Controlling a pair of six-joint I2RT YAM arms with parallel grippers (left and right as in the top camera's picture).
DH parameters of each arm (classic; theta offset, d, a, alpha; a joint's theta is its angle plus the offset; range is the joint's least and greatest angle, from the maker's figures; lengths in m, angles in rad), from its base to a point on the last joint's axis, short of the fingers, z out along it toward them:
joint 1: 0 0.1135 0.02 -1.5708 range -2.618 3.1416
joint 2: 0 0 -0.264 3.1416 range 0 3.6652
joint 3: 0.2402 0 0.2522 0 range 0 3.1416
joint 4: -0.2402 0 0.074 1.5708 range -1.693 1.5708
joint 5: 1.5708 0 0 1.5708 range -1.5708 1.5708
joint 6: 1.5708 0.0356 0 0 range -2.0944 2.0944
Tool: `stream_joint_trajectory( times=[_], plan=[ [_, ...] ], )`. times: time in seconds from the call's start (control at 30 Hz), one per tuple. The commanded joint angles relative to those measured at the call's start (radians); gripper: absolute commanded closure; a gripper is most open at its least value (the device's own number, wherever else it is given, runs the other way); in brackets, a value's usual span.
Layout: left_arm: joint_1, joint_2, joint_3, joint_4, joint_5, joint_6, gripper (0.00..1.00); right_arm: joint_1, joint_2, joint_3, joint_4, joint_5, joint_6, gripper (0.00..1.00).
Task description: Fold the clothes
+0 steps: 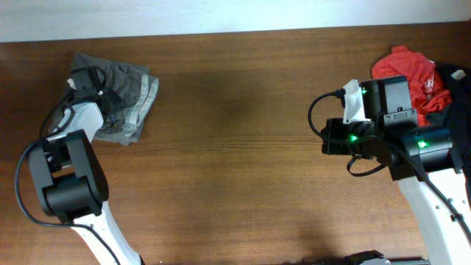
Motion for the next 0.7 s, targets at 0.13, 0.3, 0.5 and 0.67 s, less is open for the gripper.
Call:
stream_joint_trajectory(
  times=[0.13, 0.3, 0.5, 0.67],
  plan=[
    [-0.012, -0.272, -0.014, -0.032, 0.035, 0.34, 0.7, 0.001, 0.0, 0.002, -0.003, -0.008, -0.008, 0.96],
    [-0.013, -0.325, -0.014, -0.066, 0.232, 0.554, 0.87, 0.001, 0.0, 0.002, -0.002, -0.008, -0.009, 0.96],
    [-0.02, -0.671, 0.022, -0.254, 0.368, 0.611, 0.33, 0.001, -0.052, 0.039, 0.093, -0.009, -0.095, 0.82],
    [-0.019, -0.948, 0.05, -0.394, 0.363, 0.624, 0.01, 0.001, -0.132, 0.147, 0.175, -0.009, -0.219, 0.43]
  ],
)
